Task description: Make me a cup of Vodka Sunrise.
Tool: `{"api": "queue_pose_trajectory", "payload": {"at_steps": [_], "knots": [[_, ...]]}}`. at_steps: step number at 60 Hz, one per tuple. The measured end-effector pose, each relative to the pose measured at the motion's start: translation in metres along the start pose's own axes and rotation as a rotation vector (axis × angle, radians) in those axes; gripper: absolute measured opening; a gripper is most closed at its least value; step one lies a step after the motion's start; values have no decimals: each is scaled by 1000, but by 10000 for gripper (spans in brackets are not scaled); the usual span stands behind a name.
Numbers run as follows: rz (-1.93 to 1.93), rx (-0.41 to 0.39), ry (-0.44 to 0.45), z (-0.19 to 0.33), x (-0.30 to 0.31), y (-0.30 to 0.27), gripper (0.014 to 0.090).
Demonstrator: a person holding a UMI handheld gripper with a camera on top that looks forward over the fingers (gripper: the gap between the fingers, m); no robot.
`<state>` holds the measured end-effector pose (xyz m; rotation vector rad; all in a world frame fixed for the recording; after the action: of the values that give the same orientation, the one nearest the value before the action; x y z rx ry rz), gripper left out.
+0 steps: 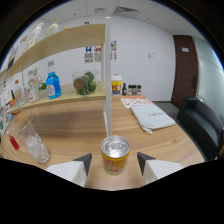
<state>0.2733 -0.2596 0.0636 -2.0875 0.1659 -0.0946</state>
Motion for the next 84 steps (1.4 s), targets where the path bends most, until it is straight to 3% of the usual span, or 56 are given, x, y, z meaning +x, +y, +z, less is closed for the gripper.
{"api": "queue_pose_trajectory", "payload": {"at_steps": [9, 17, 31, 46, 61, 67, 76, 84], "knots": [[-59, 65, -16, -64, -27, -20, 857], [-90, 110, -98, -118, -79, -26, 852], [-36, 108, -176, -164, -171, -1, 863], [2, 189, -185, -148, -261, -58, 862], [9, 281, -195, -91, -320, -143, 851], [-22, 276, -180, -56, -331, -157, 850], [-50, 232, -139, -4, -334, -159, 745], [-69, 192, -142, 21, -340, -152, 492]]}}
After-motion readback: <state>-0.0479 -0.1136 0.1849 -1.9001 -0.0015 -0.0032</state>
